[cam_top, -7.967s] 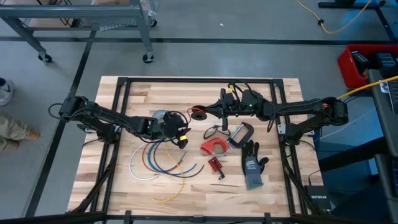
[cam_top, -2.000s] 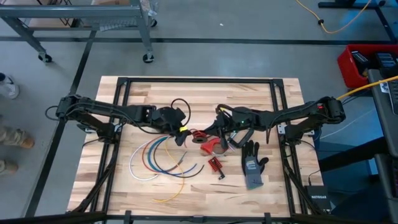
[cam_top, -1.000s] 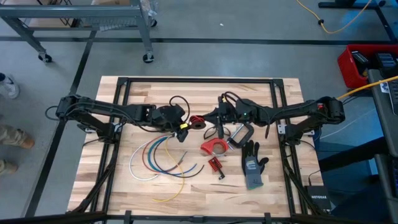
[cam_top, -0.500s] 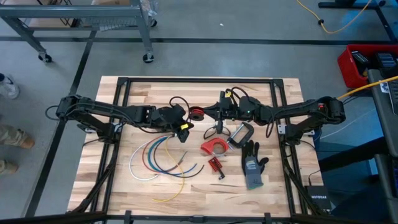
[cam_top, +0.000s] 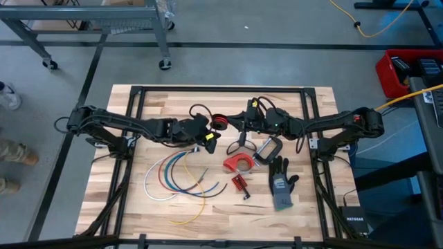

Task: Coil cords
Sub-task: Coil the red wire onto the spool

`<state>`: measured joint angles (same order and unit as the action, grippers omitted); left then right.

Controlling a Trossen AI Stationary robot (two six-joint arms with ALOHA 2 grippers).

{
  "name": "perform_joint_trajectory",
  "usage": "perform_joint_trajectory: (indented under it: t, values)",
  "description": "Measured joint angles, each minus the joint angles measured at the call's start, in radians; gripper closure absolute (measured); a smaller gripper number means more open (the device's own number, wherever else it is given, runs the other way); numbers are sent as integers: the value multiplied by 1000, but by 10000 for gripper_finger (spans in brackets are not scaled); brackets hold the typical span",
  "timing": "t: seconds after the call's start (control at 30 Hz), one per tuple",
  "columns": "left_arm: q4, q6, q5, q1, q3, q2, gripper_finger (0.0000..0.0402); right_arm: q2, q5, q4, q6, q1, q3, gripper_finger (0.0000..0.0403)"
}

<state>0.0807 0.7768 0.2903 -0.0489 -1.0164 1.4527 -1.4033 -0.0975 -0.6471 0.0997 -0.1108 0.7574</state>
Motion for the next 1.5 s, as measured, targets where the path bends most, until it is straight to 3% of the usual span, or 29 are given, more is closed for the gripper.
perform_joint_trajectory:
  t: [0.23,0.4,0.73,0.9,1.3,1.5]
  values:
    - [1,-53,21,-2,0,13,396,-1,21,-2,-1,-1,0,402]
    - [-20,-167,24,-3,0,13,396,-1,94,-15,7,-2,0,402]
    - [-35,-231,296,-75,0,14,399,43,155,-17,50,-2,-1,402]
    - [-137,-315,414,-119,-1,14,400,66,195,-82,52,-2,-1,402]
    - [-372,-525,461,-128,-1,14,400,67,222,-231,48,-1,-1,402]
    - [-494,-591,462,-127,0,13,400,66,202,-293,-41,-1,-1,402]
